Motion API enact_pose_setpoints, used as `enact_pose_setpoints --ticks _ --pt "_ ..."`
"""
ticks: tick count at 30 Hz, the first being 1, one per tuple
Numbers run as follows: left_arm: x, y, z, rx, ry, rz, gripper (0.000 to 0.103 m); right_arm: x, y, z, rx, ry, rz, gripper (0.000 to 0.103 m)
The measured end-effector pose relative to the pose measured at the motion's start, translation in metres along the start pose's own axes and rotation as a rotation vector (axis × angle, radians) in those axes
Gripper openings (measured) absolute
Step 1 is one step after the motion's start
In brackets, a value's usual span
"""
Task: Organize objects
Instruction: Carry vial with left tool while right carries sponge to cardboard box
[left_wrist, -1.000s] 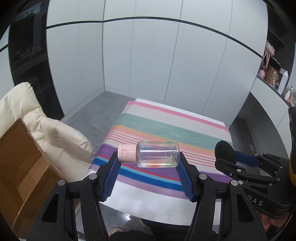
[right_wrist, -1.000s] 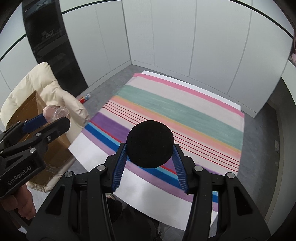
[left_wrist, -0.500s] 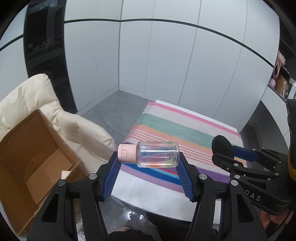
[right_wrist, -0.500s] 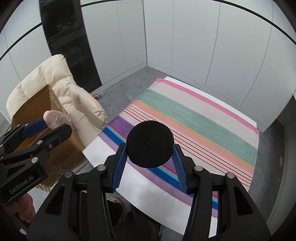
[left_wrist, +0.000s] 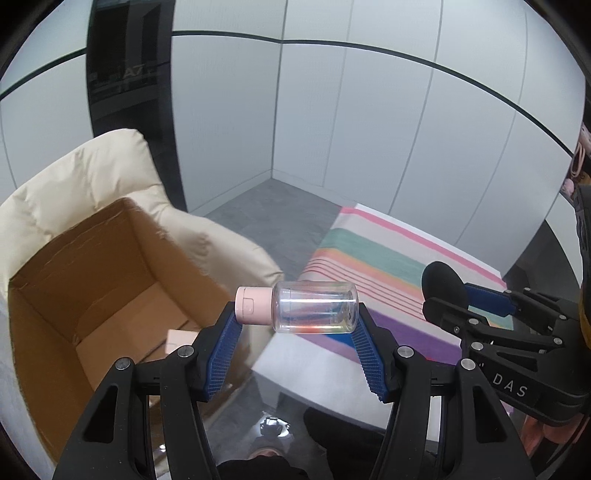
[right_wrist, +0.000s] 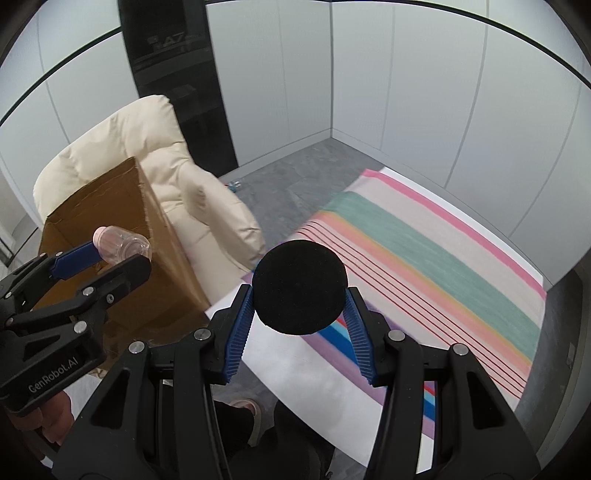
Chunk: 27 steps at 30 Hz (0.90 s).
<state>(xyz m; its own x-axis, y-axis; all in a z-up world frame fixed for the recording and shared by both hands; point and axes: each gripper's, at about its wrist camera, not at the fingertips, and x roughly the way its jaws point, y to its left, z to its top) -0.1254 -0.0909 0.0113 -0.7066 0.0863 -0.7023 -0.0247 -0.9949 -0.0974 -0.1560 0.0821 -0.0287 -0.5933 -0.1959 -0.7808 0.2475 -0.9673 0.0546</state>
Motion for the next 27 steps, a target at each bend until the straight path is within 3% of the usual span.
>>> enact_pose_setpoints --ticks 27 --pt "-0.034 0.128 -0.027 -0.157 -0.011 0.178 0.062 0.028 0.15 0.032 -0.214 0.0 0.163 0.052"
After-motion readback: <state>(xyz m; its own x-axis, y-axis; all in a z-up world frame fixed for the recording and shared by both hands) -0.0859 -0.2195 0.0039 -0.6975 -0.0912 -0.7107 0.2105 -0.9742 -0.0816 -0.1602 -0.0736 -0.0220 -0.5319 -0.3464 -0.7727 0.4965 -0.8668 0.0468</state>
